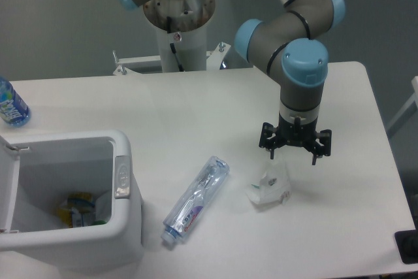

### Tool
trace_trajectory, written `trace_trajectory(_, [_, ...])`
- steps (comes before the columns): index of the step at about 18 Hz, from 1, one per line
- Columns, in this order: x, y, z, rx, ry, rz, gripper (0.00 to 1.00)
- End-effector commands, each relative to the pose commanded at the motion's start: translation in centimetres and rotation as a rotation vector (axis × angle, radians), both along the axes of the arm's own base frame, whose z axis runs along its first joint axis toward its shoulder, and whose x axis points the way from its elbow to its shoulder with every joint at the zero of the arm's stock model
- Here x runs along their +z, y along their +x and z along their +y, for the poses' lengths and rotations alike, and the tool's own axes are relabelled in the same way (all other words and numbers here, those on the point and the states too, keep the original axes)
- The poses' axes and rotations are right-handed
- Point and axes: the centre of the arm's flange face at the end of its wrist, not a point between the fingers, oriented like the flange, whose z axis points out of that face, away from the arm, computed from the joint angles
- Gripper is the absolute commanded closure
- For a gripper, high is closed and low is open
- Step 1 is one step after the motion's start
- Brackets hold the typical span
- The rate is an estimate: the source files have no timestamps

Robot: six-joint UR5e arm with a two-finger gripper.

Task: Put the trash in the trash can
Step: 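Move the gripper over the crumpled white tissue and lower toward it, then close the gripper on the crumpled white tissue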

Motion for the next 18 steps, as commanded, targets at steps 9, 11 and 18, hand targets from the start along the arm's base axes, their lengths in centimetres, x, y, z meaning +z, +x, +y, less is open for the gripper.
trace_trajectory(9, [-2.8, 1.7, 2.6, -0.049, -0.021, -0.014, 0.35])
trace_trajectory(11, [-2.5, 1.7, 2.6, -0.046, -0.018, -0.012, 0.78])
trace_trajectory(18, [0.7, 0.1, 3.4, -0.03, 0.033, 0.032, 1.0])
